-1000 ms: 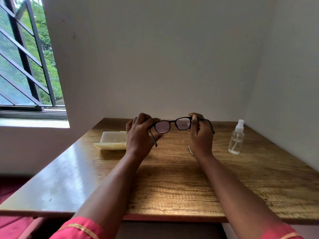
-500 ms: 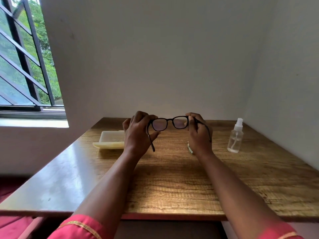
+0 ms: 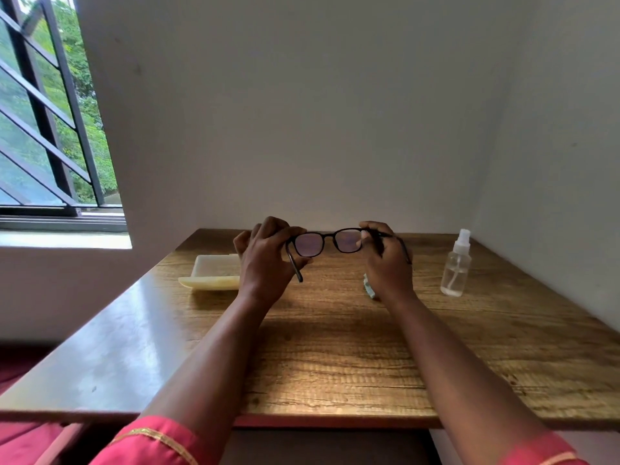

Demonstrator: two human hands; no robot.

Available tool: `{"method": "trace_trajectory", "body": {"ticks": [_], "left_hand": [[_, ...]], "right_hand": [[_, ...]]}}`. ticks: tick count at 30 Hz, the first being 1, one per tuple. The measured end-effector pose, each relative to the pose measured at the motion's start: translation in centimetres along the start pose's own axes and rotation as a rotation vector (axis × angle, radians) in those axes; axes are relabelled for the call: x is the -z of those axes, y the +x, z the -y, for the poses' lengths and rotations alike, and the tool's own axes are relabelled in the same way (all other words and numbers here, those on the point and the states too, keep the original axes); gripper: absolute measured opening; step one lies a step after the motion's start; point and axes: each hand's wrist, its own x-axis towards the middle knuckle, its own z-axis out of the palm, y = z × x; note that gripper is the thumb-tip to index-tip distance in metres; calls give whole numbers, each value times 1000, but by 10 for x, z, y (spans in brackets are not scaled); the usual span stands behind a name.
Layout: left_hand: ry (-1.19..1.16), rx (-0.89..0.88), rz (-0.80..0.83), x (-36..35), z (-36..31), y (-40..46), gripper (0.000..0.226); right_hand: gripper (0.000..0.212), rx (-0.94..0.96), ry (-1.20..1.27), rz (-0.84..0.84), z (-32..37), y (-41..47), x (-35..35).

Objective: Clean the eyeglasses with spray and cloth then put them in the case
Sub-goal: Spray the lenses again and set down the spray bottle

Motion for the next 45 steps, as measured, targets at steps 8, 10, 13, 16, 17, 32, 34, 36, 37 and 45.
{"method": "trace_trajectory", "body": {"ticks": [8,10,13,16,17,32,34,36,37,45], "left_hand": [[-41,47,-2,-2,2,1,52],[-78,52,-5,-3,5,2,51],[-108,36,-16,-3,8,2,51],[-102,33,-21,-4,9,2,53],[-106,37,-19,-4,9,2,54],[-73,100,-24,-5,8,1,52],[-68,111,-33,-5,9,1,52],[-62,119,-42,-5,9,1,52],[-60,121,-42,-5,10,1,52],[-25,194,-93,-3,11,3,49]], "right_hand": [[52,252,-430,-81,-1,1,12],[50,283,-594,-152,1,5,19],[55,190,-803,-318,7,8,32],[74,-63,-838,-374,10,7,48],[80,-165,-847,-341,7,8,51],[108,-440,-842,-70,-22,11,64],[113,-370,-862,-63,-21,10,65],[115,-285,-837,-55,-18,10,63],[115,-257,-796,-48,-16,10,61],[61,-308,-85,130,-1,12,44]]}}
